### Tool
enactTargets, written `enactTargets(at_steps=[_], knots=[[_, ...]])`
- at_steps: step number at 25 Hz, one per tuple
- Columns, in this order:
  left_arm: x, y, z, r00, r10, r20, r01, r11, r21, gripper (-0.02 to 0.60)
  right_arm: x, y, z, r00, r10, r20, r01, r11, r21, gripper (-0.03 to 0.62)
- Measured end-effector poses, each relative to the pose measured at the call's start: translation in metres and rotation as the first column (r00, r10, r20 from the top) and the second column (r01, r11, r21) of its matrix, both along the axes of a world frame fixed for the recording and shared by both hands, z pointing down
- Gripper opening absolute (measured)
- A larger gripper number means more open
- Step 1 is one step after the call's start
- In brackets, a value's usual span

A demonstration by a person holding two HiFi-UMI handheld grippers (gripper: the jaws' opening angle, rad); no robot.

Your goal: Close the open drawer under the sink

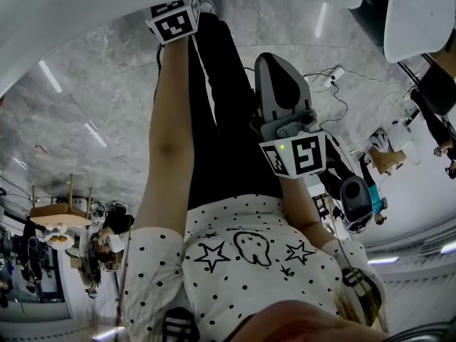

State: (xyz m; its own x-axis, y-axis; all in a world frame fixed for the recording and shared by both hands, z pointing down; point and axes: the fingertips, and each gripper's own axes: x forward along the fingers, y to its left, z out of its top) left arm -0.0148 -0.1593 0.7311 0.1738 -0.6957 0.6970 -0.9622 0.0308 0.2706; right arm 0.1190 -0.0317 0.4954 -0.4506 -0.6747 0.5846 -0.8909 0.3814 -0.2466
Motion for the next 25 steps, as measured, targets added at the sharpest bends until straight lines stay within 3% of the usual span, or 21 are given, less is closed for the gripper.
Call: enactTargets(at_steps=[11,19,20,22,25], knots=[[0.002,0.015,0.004,1.0,-0.008,0.011,0.008,0.999,-0.032,0.14,-0.001,0.0,-0.007,1.0,-0.006,0.015,0.006,1.0,0.008,0.015],[-0.013,0.02,-0.025,0.998,-0.029,0.048,0.029,0.999,0.014,0.12,-0.012,-0.008,-0.018,0.999,-0.017,0.034,0.015,0.999,0.036,0.015],[-0.014,0.021,-0.028,0.998,-0.033,0.054,0.032,0.999,0.018,0.108,-0.013,-0.008,-0.02,0.999,-0.017,0.036,0.015,0.999,0.04,0.015],[-0.015,0.021,-0.038,0.996,-0.042,0.078,0.039,0.999,0.032,0.012,-0.013,-0.01,-0.026,0.999,-0.018,0.039,0.016,0.999,0.049,0.015],[-0.016,0.022,-0.051,0.995,-0.044,0.086,0.041,0.998,0.038,0.006,-0.012,-0.013,-0.036,0.999,-0.021,0.039,0.019,0.998,0.062,0.015]])
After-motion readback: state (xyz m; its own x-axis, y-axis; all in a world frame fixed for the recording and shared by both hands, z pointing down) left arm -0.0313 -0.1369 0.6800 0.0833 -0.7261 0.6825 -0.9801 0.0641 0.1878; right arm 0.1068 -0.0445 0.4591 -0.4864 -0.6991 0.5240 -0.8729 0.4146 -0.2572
